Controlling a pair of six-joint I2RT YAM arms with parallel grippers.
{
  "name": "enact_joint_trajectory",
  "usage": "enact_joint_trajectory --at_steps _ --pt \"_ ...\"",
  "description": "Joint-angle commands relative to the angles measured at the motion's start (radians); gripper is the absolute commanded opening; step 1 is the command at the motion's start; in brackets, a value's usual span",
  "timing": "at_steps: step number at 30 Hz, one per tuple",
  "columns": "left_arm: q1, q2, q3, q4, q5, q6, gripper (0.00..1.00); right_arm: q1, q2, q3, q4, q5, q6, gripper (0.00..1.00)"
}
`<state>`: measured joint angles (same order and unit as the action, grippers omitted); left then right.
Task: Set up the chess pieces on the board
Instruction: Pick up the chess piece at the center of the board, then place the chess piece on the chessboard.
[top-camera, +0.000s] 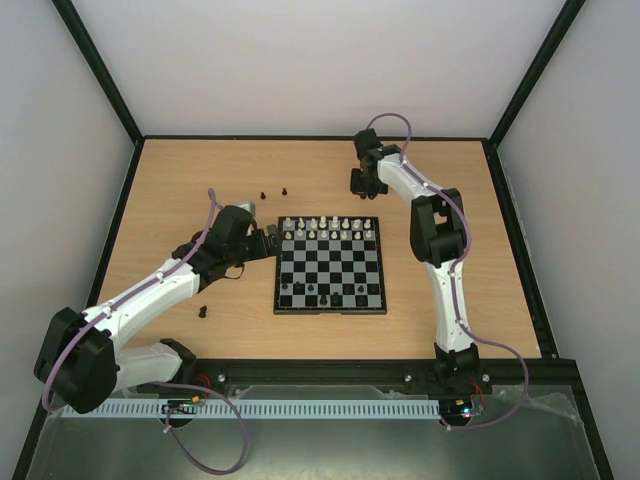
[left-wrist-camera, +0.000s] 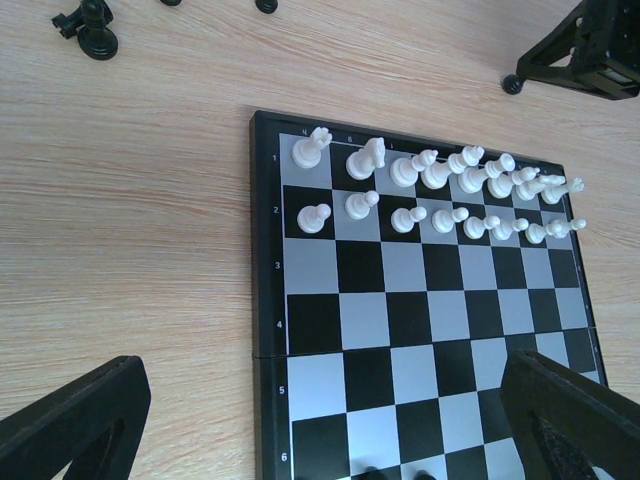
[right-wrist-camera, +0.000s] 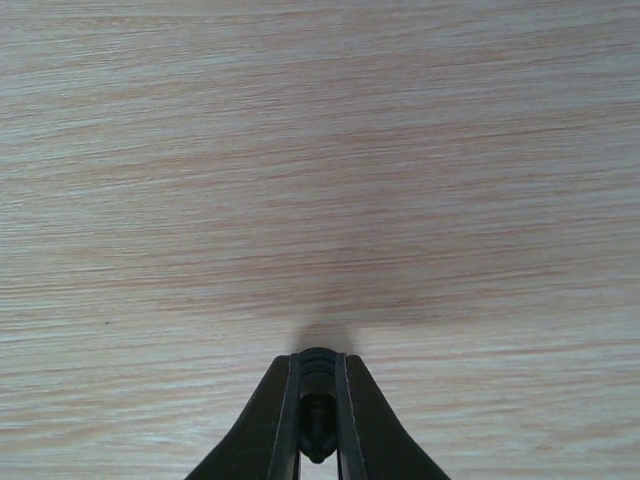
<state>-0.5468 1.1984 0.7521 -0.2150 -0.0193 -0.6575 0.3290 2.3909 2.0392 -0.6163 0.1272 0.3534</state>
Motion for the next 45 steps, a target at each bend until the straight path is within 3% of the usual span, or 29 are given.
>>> enact_joint_trajectory --at_steps 1,7,13,20,31,45 --pt "0.001 -0.01 -0.002 0.004 -0.016 0.002 1.0 0.028 -0.133 -0.045 -0.056 0.068 -0.005 0.01" --pt "0.004 -0.013 0.008 -0.003 -0.022 0.001 0.99 0.138 -0.438 -0.274 -0.053 0.131 0.005 0.01" --pt "0.012 -0.026 0.007 -0.007 -0.034 -0.001 1.0 0.276 -0.75 -0.6 -0.074 0.082 0.027 0.02" --pt "0.021 -0.008 0.007 0.009 -0.022 0.0 0.99 0.46 -0.976 -0.867 -0.149 0.08 0.113 0.02" --pt "0.025 0.009 -0.003 0.021 -0.031 -0.008 1.0 0.659 -0.996 -1.03 -0.105 0.062 0.225 0.03" --pt "0.025 0.002 -0.004 0.012 -0.035 -0.004 0.99 0.678 -0.909 -1.109 0.015 0.068 0.257 0.07"
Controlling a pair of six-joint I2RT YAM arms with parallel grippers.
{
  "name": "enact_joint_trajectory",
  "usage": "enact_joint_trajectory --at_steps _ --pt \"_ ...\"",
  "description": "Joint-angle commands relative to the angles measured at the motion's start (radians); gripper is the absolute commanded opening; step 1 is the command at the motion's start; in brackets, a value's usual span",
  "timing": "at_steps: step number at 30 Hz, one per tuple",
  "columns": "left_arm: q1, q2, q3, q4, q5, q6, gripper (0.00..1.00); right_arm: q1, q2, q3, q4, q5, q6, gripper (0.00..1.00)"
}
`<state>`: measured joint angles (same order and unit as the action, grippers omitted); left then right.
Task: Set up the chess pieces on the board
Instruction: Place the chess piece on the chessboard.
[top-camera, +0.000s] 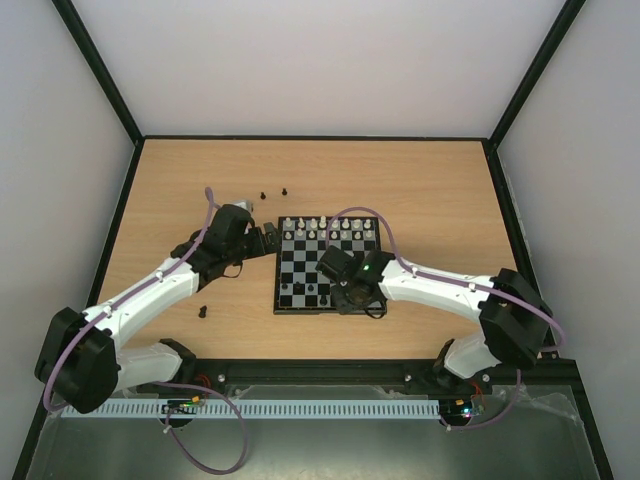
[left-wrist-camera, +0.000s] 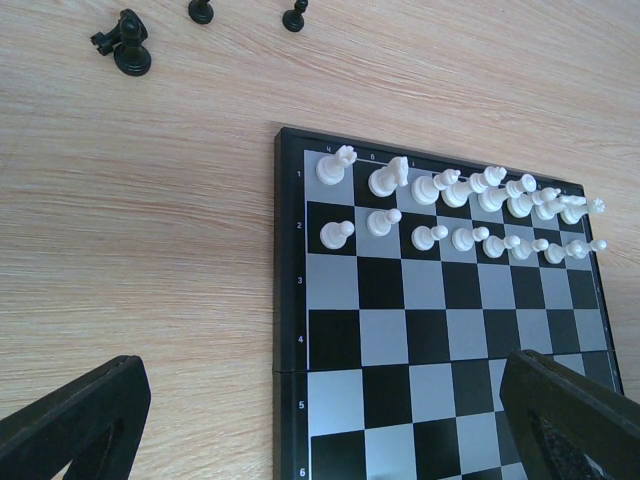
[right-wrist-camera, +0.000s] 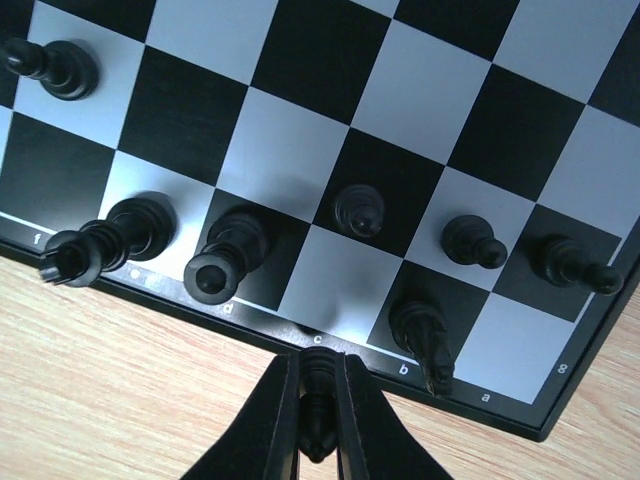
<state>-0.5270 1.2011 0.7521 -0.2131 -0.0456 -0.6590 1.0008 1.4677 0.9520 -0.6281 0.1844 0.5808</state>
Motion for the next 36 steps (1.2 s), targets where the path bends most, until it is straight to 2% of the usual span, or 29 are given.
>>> enact_joint_trajectory --at_steps 1,29,33,36 --pt "0.005 -0.002 -0.004 0.01 -0.009 -0.002 1.0 0.006 0.015 -0.024 0.032 0.018 0.033 0.08" --pt "0.006 0.004 -0.001 0.008 -0.008 -0.002 1.0 -0.046 0.037 -0.111 0.136 0.049 0.039 0.1" --pt "0.005 0.005 0.002 0.006 -0.008 -0.001 1.0 -0.047 0.034 -0.107 0.137 0.037 0.034 0.13" --pt "0.005 0.006 0.002 0.006 -0.01 -0.001 1.0 -0.047 0.008 -0.109 0.136 0.014 0.028 0.21"
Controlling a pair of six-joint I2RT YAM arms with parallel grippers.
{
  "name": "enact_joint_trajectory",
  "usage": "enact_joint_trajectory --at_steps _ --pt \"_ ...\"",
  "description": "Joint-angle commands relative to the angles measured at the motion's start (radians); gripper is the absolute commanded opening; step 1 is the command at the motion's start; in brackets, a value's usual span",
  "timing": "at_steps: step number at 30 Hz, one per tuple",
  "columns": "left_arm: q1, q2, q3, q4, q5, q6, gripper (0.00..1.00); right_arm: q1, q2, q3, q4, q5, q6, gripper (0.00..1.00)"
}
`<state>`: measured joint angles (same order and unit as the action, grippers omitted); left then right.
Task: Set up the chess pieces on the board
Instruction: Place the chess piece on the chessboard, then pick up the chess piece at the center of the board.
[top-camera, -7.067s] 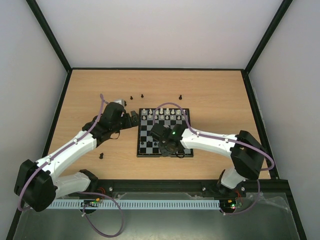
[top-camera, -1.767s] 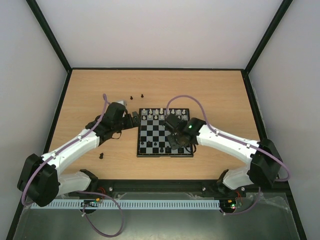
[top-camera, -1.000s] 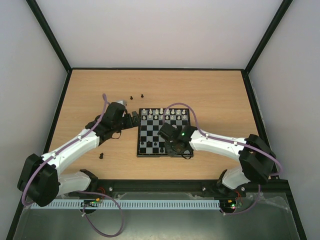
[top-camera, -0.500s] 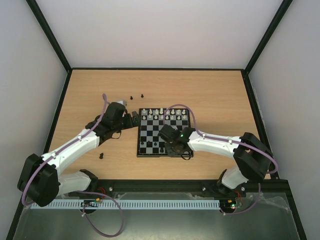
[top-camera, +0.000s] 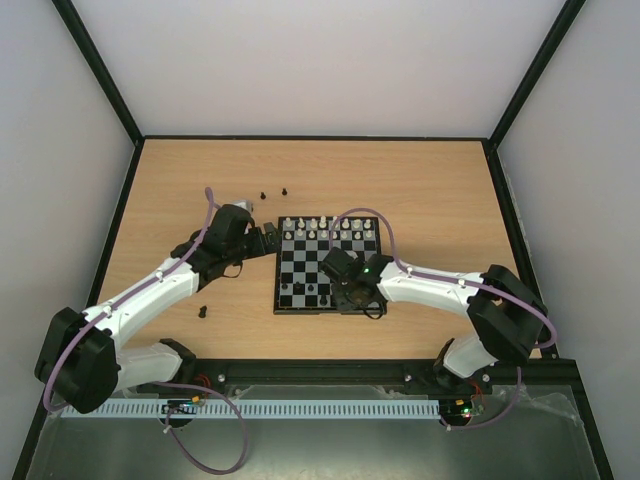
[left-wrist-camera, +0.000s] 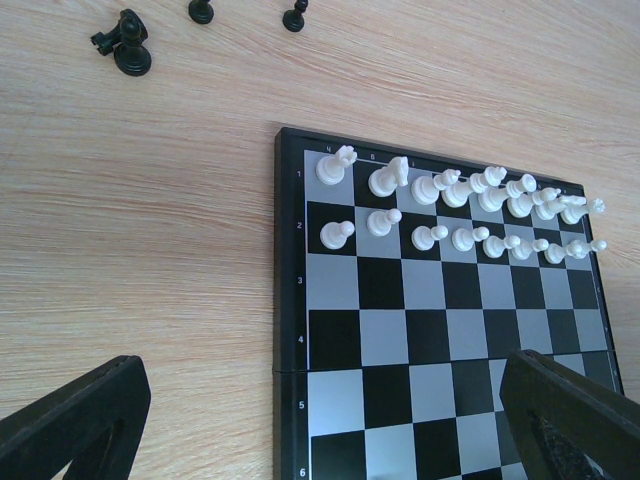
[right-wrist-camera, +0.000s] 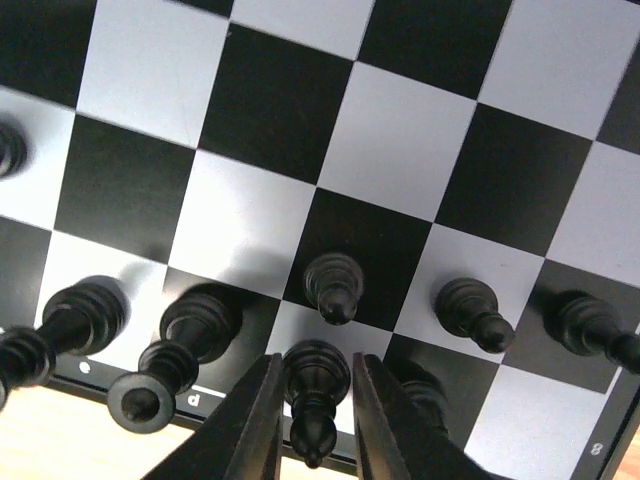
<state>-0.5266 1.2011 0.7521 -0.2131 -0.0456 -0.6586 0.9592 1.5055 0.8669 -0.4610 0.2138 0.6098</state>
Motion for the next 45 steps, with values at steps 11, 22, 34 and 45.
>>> enact_joint_trajectory --at_steps 11,22,34,45 --pt "0.006 0.033 0.023 0.001 -0.02 -0.001 1.0 -0.005 -0.239 0.027 -0.06 -0.09 -0.015 0.38" --pt "0.036 0.17 0.161 -0.053 -0.101 0.011 0.99 -0.021 -0.426 0.059 -0.065 0.042 -0.036 0.48" --pt "0.073 0.396 0.371 -0.114 -0.189 0.009 0.99 -0.099 -0.386 0.078 -0.023 0.006 -0.097 0.5" --pt "0.112 0.63 0.74 -0.369 -0.069 0.014 0.99 -0.134 -0.153 0.488 -0.169 -0.001 -0.174 0.99"
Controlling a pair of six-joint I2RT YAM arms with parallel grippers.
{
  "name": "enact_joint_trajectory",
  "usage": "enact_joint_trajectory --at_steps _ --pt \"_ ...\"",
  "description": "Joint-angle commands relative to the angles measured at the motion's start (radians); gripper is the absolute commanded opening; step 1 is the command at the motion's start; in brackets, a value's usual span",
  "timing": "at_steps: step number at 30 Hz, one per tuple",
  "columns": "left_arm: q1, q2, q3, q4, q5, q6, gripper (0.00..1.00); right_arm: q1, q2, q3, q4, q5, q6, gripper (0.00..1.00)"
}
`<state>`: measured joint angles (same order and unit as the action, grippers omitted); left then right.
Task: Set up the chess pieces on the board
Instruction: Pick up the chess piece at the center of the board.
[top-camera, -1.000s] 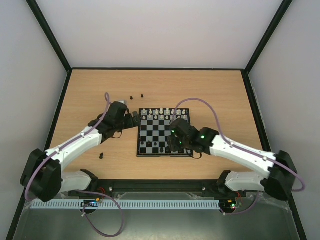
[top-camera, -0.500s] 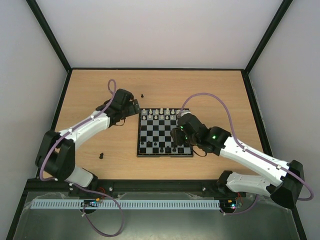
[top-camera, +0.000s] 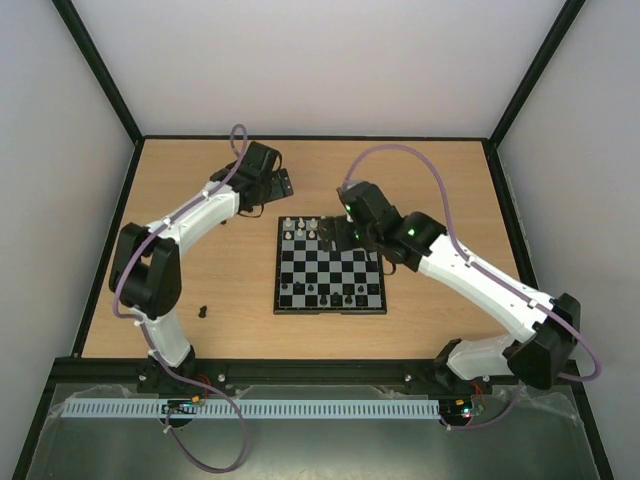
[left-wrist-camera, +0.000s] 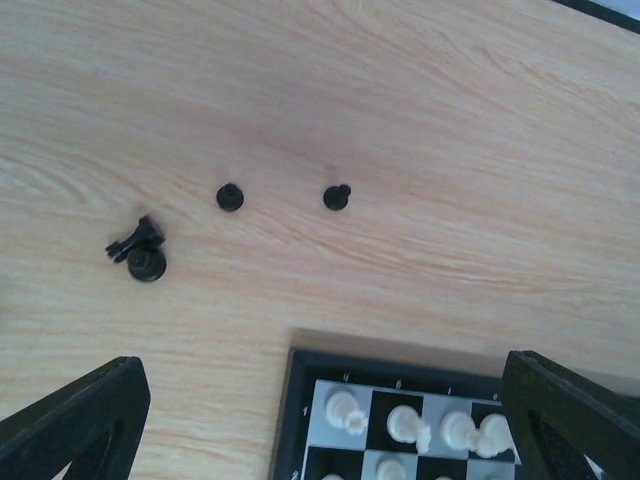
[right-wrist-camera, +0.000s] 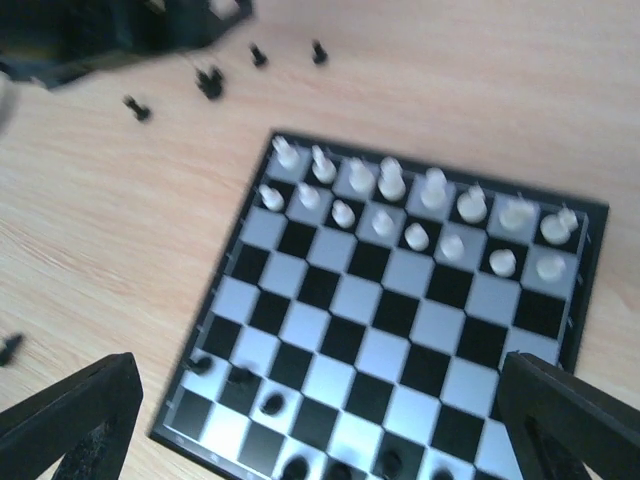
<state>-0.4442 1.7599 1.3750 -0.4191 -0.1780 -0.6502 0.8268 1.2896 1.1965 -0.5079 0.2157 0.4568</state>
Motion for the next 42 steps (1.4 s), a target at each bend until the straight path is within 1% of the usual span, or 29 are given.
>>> enact_joint_trajectory --at_steps 1,2,4,7,10,13,16,18,19,21,26,31,33,37,42 --pt "0.037 0.09 0.149 -0.192 0.069 0.006 1.0 -0.002 0.083 0.198 -0.155 -0.004 -0.022 0.99" --pt "0.044 0.094 0.169 -0.209 0.074 0.003 0.99 -0.002 0.098 0.236 -0.196 0.004 -0.023 0.99" --pt "0.061 0.1 0.189 -0.222 0.091 -0.006 1.0 -0.003 0.107 0.271 -0.217 0.024 -0.019 0.99" --pt "0.076 0.116 0.219 -0.262 0.112 -0.012 1.0 -0.004 0.109 0.275 -0.218 0.006 -0.002 0.99" --pt "0.076 0.096 0.198 -0.266 0.071 -0.007 1.0 -0.005 0.111 0.229 -0.193 -0.058 0.024 0.99" --pt "0.076 0.038 0.093 -0.191 0.059 0.0 0.99 -0.004 0.073 0.071 -0.092 -0.131 0.05 0.98" --pt "0.072 -0.017 -0.06 -0.071 0.064 -0.003 0.99 -0.004 -0.006 -0.155 0.097 -0.224 0.098 0.99" --pt "0.07 -0.008 -0.093 -0.052 0.079 -0.003 0.99 0.002 -0.045 -0.265 0.196 -0.339 0.105 0.99" --pt "0.061 0.002 -0.09 -0.059 0.062 0.005 0.99 0.016 -0.061 -0.299 0.209 -0.349 0.103 0.99" --pt "0.046 0.009 -0.094 -0.081 0.009 -0.003 0.99 0.028 -0.085 -0.312 0.183 -0.349 0.105 0.98" --pt "0.021 0.018 -0.072 -0.153 -0.003 0.01 0.99 0.03 -0.163 -0.305 0.078 -0.408 0.112 0.99" --pt "0.016 -0.015 -0.074 -0.158 -0.076 0.034 1.0 0.03 -0.255 -0.274 -0.029 -0.306 0.075 0.99" --pt "0.021 -0.024 -0.094 -0.146 -0.099 0.024 1.0 0.03 -0.277 -0.259 -0.064 -0.303 0.083 0.99" --pt "0.039 0.001 -0.106 -0.104 -0.108 0.005 0.99 0.031 -0.354 -0.318 -0.043 -0.358 0.124 0.99" --pt "0.072 0.131 0.015 -0.099 -0.117 0.015 0.99 0.031 -0.42 -0.379 -0.009 -0.367 0.137 0.99"
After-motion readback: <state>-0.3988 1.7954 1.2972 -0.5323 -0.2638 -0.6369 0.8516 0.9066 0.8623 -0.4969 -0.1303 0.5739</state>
